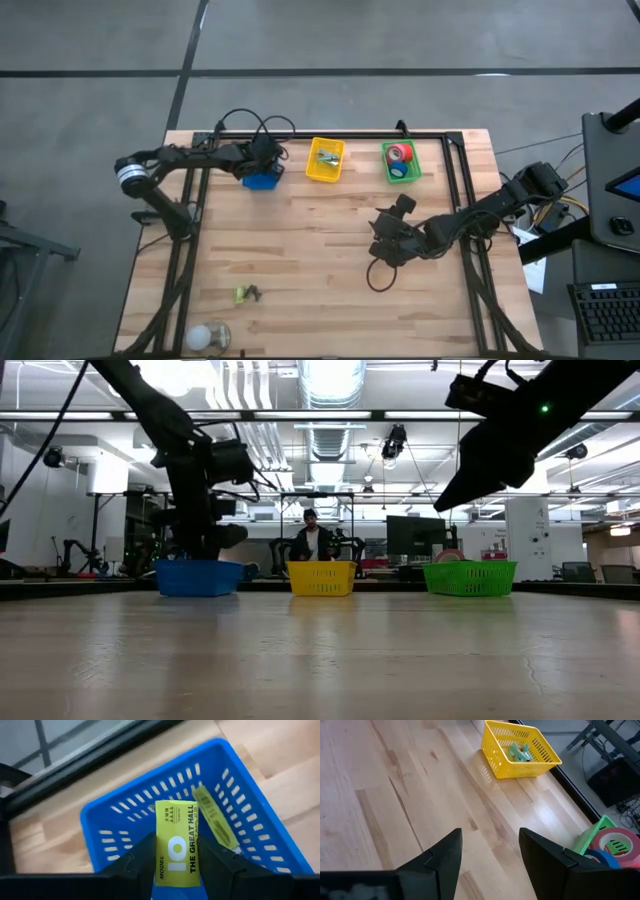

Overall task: Pick and place Stapler, Stapler remover, tape
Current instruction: Put the green staple box into the blue bin, then put the black staple remover into the yellow bin

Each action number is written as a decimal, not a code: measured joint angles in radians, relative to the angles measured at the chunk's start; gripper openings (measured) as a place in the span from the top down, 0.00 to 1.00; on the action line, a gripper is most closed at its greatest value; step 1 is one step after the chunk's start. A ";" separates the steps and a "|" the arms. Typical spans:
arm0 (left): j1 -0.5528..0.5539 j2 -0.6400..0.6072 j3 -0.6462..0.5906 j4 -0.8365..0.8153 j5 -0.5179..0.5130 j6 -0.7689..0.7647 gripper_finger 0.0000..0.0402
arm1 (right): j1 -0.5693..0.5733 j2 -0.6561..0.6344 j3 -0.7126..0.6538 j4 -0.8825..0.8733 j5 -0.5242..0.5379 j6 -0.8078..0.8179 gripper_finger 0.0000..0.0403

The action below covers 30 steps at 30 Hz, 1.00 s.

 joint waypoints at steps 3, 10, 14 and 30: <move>0.002 0.019 0.000 0.005 0.009 0.000 0.66 | 0.000 0.000 -0.004 0.003 0.000 0.000 0.52; 0.002 0.010 0.000 -0.009 0.004 0.013 0.52 | 0.000 0.000 -0.007 0.003 0.000 0.000 0.52; -0.001 -0.022 0.000 -0.023 0.024 0.037 0.41 | 0.000 0.000 -0.007 0.003 0.000 0.000 0.52; -0.191 -0.333 -0.052 -0.233 0.294 -0.105 0.36 | 0.000 0.000 -0.014 0.004 0.000 0.000 0.52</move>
